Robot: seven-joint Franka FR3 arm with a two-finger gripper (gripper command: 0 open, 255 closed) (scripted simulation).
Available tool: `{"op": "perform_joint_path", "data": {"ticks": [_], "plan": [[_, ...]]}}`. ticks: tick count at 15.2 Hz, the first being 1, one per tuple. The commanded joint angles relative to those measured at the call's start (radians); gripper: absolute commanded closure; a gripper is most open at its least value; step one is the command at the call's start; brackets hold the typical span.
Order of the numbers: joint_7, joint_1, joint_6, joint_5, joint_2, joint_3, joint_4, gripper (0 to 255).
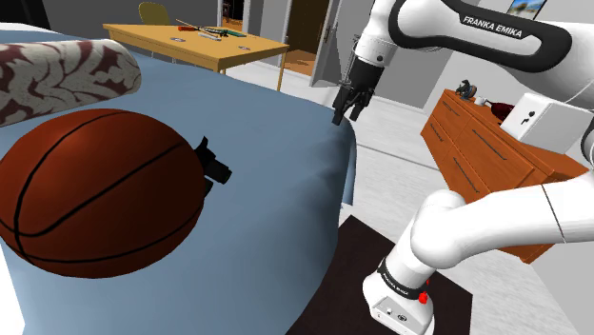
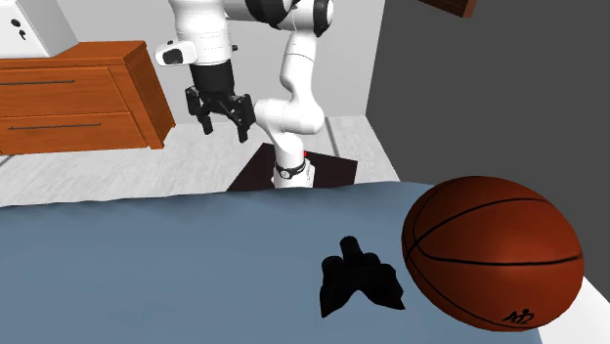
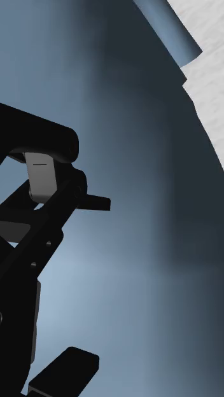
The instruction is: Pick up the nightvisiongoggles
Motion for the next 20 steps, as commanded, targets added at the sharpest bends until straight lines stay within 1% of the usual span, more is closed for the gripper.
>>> {"op": "perform_joint_path", "data": {"ticks": [1,6,11,16,20], "plan": [[0.0,0.0,0.0,0.0,0.0,0.0,0.0,0],[0.114,0.028,0.065,0.031,0.098,0.106,0.044,0],[0.228,0.047,0.12,0.037,0.221,0.209,0.119,0],[0.348,0.058,0.16,0.012,0.367,0.307,0.226,0],[0.449,0.068,0.174,-0.035,0.5,0.382,0.336,0]]}}
